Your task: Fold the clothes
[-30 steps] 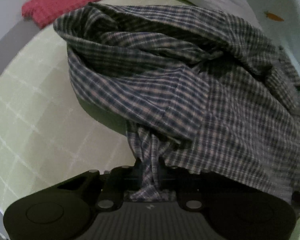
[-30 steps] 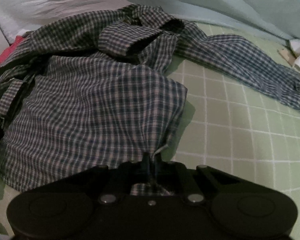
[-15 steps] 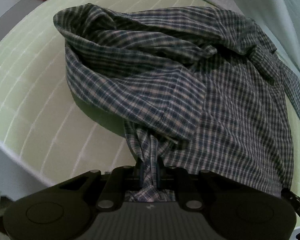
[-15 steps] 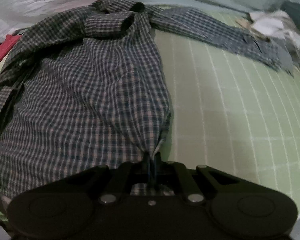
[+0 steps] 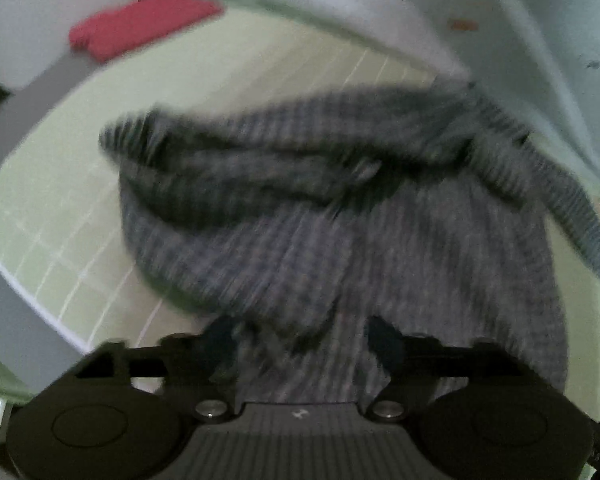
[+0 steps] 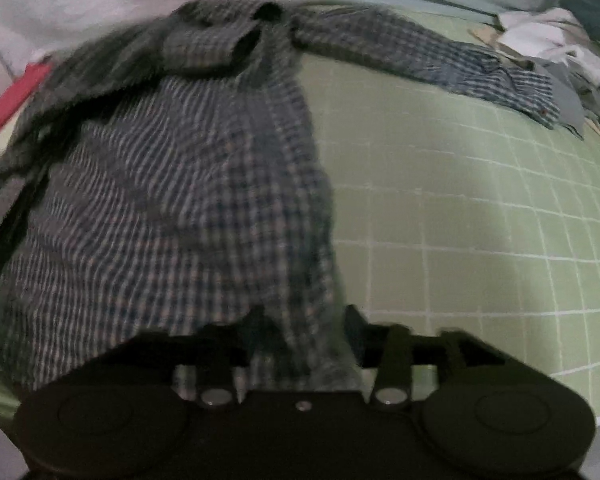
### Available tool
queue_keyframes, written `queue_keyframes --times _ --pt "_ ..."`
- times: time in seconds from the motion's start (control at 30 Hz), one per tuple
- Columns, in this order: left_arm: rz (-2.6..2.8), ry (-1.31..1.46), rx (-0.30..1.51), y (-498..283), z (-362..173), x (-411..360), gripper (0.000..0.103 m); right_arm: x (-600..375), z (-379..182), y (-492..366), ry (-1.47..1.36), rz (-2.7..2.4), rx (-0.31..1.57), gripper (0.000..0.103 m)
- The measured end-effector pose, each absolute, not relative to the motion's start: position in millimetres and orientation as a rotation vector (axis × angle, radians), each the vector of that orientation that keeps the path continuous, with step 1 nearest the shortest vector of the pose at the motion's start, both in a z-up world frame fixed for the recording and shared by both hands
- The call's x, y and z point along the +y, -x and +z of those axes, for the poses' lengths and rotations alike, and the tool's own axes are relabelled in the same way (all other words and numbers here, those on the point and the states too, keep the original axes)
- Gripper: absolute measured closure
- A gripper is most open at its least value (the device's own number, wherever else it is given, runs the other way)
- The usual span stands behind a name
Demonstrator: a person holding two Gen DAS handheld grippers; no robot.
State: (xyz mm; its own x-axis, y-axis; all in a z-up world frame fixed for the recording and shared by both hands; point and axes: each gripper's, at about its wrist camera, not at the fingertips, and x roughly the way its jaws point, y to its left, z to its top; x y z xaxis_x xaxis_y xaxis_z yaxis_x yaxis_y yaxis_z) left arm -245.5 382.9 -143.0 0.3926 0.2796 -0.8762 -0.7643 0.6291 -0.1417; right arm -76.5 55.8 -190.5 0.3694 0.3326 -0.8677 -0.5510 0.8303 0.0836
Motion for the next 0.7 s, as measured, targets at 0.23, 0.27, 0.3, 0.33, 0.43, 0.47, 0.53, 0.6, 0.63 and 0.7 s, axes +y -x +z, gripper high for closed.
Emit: queue_keyframes --times 0.23,0.27,0.3,0.33,0.43,0.47,0.53,0.6,0.63,0.7 --pt "0.805 0.46 0.768 201 -96 347 0.0 48 -171 38 0.104 0.628 0.901 0.0" --pt "0.816 0.456 0.75 200 -90 344 0.0 50 -169 34 0.098 0.64 0.883 0.0" --pt "0.828 0.454 0.739 196 -86 342 0.0 53 -167 29 0.093 0.653 0.864 0.0" --pt "0.845 0.45 0.734 192 -82 342 0.0 55 -166 25 0.088 0.665 0.845 0.0" --pt "0.897 0.412 0.761 187 -79 342 0.0 66 -163 17 0.066 0.698 0.822 0.0" --pt "0.916 0.389 0.775 186 -79 342 0.0 69 -163 14 0.05 0.713 0.821 0.0" --pt "0.963 0.344 0.807 186 -81 346 0.0 78 -164 10 0.013 0.736 0.825 0.0" --pt "0.992 0.315 0.836 188 -84 353 0.0 87 -165 11 -0.025 0.744 0.85 0.0" --pt "0.997 0.305 0.848 190 -86 358 0.0 92 -165 12 -0.045 0.749 0.863 0.0" --pt "0.946 0.327 0.844 199 -91 374 0.0 101 -165 16 -0.094 0.763 0.888 0.0"
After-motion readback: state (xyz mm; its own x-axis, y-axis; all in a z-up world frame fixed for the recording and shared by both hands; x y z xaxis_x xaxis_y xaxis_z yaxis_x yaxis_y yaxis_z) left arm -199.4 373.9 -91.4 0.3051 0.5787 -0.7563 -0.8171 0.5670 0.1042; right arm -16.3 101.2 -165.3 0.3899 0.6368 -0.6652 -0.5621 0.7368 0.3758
